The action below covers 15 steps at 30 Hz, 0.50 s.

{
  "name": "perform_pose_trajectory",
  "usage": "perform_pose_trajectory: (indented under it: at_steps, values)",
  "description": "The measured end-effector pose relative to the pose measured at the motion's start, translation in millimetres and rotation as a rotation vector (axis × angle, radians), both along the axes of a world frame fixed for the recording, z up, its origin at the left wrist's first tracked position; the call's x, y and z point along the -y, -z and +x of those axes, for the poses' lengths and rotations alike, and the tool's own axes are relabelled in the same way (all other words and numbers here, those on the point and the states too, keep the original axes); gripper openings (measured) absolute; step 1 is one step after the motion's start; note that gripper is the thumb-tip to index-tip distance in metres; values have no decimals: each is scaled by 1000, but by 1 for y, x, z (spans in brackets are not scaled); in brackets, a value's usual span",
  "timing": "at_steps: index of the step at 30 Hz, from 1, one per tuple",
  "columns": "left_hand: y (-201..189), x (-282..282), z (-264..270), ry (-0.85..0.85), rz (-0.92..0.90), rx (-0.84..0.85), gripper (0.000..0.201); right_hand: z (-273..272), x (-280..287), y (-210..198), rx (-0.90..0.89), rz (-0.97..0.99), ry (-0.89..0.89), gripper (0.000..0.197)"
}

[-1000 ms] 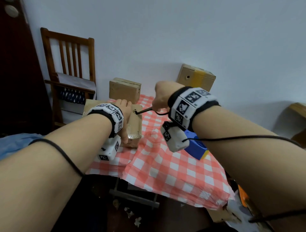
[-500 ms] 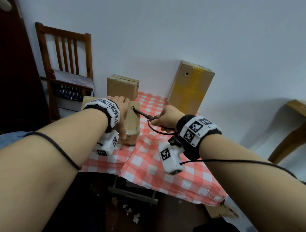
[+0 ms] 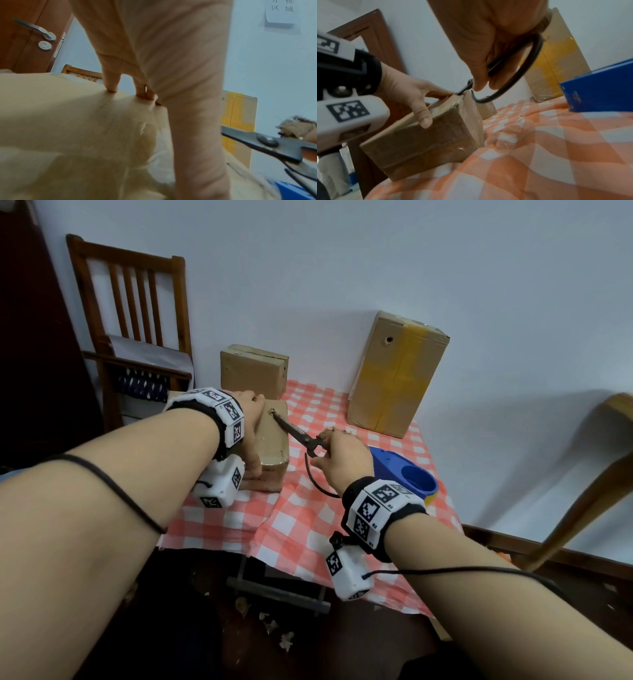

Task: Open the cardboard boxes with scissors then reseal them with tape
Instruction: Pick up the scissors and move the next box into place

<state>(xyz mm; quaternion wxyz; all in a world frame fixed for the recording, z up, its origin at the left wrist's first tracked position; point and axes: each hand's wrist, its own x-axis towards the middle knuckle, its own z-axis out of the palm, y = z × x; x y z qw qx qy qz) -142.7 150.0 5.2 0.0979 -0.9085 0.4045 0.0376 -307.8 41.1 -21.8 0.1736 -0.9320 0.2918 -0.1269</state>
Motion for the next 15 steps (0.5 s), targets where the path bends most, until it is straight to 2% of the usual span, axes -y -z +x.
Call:
perform_pose_trajectory:
  at_steps: [5,11,15]
  values:
    - [1,3,4,6,1,-5,169,1,4,0,41,-148,38,27]
    - [2,3,6,21,-2,18,167,1,3,4,82,-71,55,28]
    - [2,2,5,17,-5,12,166,1,4,6,72,-122,56,26]
